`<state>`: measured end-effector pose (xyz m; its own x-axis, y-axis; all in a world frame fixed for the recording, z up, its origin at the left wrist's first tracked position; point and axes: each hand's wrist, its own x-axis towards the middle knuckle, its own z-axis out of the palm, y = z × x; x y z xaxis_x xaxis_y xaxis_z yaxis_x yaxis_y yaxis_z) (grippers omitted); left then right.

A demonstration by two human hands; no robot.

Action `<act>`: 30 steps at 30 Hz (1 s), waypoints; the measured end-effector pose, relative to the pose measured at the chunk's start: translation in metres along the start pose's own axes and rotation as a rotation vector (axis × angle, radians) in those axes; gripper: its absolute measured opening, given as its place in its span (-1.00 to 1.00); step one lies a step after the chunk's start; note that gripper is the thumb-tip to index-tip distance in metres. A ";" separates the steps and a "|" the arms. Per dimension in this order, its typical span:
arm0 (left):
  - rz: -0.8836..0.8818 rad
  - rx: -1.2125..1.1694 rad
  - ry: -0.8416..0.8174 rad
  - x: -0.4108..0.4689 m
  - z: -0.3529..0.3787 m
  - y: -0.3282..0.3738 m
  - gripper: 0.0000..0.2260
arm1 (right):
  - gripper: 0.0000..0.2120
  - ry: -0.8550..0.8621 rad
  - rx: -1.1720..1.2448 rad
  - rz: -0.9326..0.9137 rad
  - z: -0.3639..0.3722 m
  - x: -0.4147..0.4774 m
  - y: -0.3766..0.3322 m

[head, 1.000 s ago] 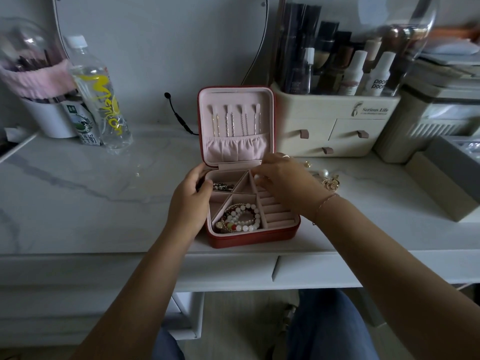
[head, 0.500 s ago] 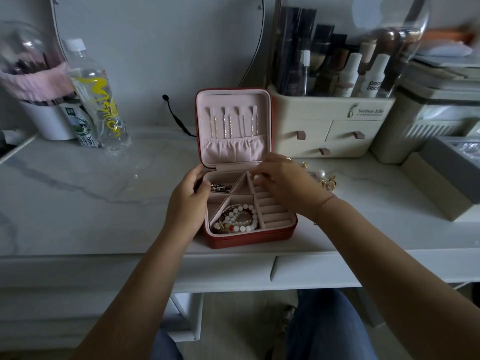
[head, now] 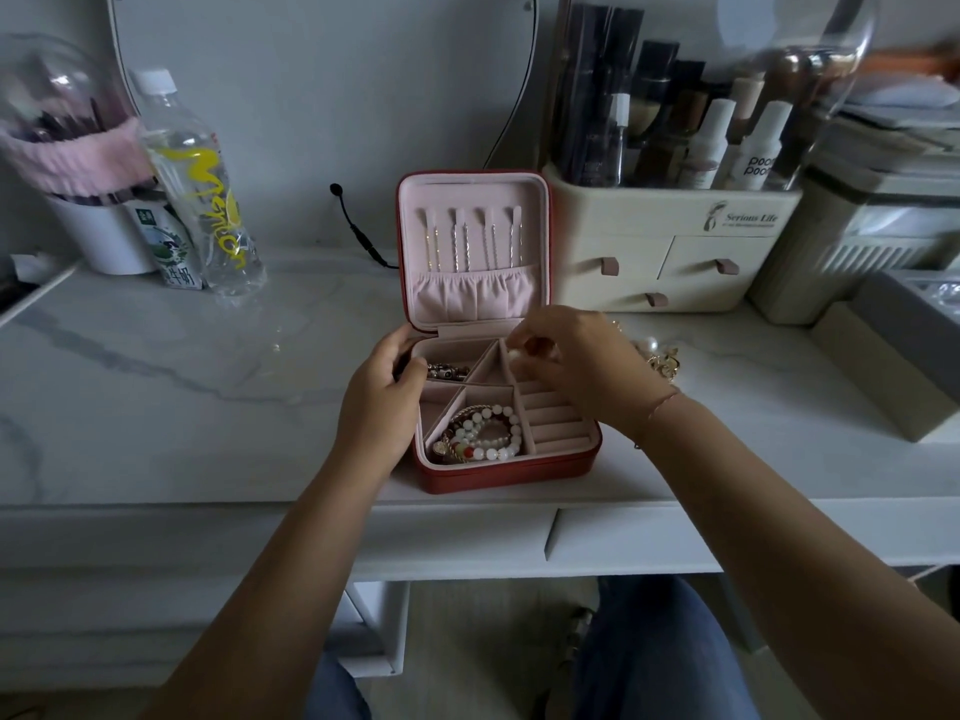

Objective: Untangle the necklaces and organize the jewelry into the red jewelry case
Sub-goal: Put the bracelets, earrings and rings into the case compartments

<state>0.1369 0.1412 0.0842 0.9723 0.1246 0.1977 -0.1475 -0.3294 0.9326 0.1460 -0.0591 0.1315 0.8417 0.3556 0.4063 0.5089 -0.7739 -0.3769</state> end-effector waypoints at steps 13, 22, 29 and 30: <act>0.005 0.000 -0.005 0.000 -0.001 0.000 -0.66 | -0.84 -0.027 0.005 0.035 -0.003 0.006 0.007; 0.005 -0.004 0.006 -0.001 0.000 0.002 -0.66 | -0.83 0.032 0.028 0.045 0.005 0.001 0.003; 0.017 -0.015 -0.003 0.000 -0.001 -0.002 -0.65 | -0.82 0.217 0.016 0.169 -0.016 -0.006 0.039; 0.015 -0.013 -0.001 0.001 -0.001 -0.002 -0.64 | -0.81 0.250 -0.032 0.235 -0.021 -0.009 0.053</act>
<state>0.1380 0.1425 0.0826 0.9701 0.1190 0.2117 -0.1645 -0.3194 0.9332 0.1612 -0.1141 0.1257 0.8628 0.0295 0.5046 0.2974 -0.8369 -0.4596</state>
